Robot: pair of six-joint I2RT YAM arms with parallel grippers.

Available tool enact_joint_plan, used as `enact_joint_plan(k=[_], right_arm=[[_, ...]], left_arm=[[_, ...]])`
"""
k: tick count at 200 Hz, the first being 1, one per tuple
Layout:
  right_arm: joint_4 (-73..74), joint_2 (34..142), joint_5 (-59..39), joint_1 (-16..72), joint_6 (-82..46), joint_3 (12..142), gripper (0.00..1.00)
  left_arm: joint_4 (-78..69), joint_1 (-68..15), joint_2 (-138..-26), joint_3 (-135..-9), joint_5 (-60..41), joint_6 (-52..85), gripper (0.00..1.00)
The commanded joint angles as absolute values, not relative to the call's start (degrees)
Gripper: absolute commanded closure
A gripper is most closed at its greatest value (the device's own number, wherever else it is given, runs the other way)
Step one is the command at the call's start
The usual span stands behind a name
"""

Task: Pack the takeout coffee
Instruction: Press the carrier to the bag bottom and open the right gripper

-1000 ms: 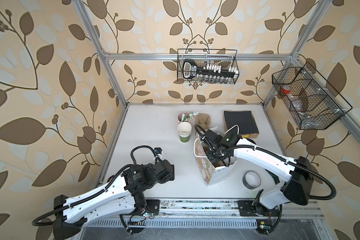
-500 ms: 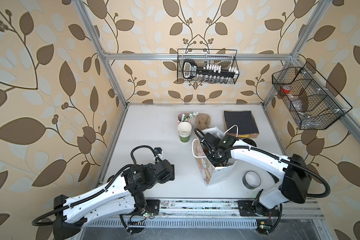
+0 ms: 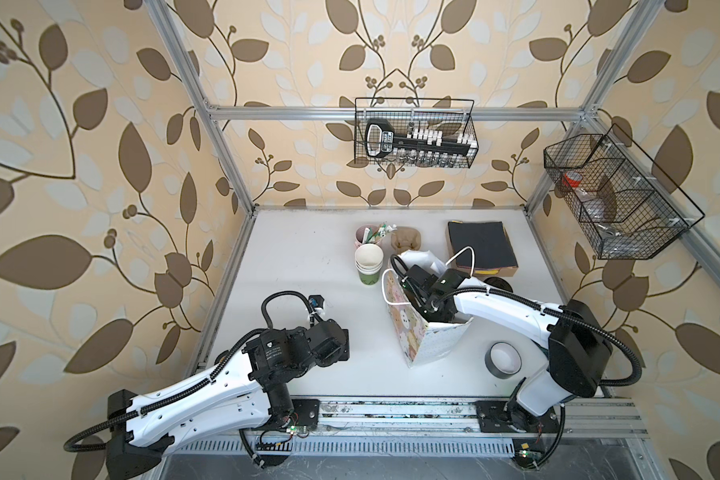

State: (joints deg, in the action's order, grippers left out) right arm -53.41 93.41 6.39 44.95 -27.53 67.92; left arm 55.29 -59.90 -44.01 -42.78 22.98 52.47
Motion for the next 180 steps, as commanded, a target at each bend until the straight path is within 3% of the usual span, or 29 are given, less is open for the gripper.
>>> enact_joint_plan(k=[1,38,180], right_arm=[[-54.1,93.7,7.4,44.5,-26.7,68.3,0.62],[-54.0,93.9,8.4,43.4,-26.3,69.6,0.58],[-59.9,92.1,14.0,42.1,-23.7,83.9,0.17]], left_arm=[[55.0,-59.2,-44.3,-42.0,25.2,51.8,0.01],[54.9,-59.2,-44.0,-42.0,25.6,51.8,0.01],[55.1,-59.2,-43.2,-42.2,26.1,51.8,0.01]])
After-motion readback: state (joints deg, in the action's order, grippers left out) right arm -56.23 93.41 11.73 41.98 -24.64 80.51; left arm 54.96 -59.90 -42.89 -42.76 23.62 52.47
